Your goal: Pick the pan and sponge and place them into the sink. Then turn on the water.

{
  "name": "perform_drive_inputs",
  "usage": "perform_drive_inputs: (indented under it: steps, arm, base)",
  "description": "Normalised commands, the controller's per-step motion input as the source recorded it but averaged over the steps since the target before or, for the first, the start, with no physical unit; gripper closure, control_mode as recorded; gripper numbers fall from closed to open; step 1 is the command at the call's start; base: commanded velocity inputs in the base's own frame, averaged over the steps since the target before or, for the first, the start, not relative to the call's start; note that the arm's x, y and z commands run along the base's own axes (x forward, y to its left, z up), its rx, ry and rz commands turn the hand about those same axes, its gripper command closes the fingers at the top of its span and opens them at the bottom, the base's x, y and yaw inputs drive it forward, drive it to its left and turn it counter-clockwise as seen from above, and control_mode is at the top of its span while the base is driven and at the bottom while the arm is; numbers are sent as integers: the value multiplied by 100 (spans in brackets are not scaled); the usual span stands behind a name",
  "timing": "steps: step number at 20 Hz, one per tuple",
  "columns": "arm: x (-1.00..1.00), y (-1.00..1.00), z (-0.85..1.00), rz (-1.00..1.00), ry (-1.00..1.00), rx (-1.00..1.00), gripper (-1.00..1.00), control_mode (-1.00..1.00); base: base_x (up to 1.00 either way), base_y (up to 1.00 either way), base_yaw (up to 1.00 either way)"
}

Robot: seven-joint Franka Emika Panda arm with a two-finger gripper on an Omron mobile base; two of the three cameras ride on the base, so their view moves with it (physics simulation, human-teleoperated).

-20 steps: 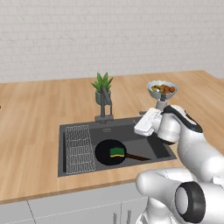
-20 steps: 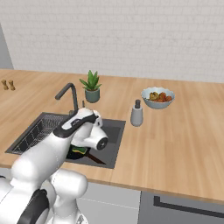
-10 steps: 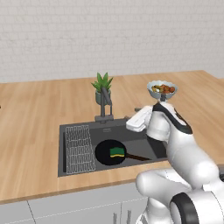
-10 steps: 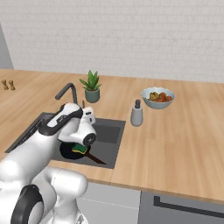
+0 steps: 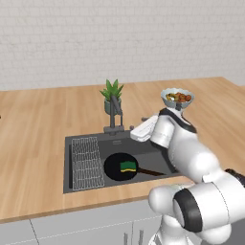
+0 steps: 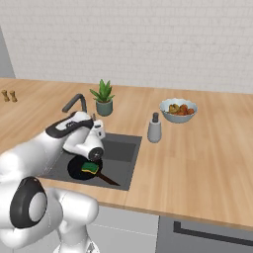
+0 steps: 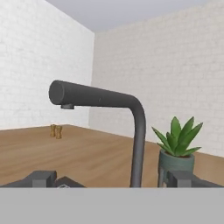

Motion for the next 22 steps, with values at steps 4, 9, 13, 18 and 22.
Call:
perform_drive_inputs:
  steps: [4,9,13,18,22]
  arm:
    - [29,-16,-30,0,0,0,-100,-100]
    - [32,-5,-25,0,0,0,-100,-100]
    - [42,0,-12,0,0,0,-100,-100]
    - [43,0,-10,0,0,0,-100,-100]
    - [44,0,-13,0,0,0,-100,-100]
  base:
    - [0,0,0]
    - [0,0,0]
    - [0,0,0]
    - [0,0,0]
    - [0,0,0]
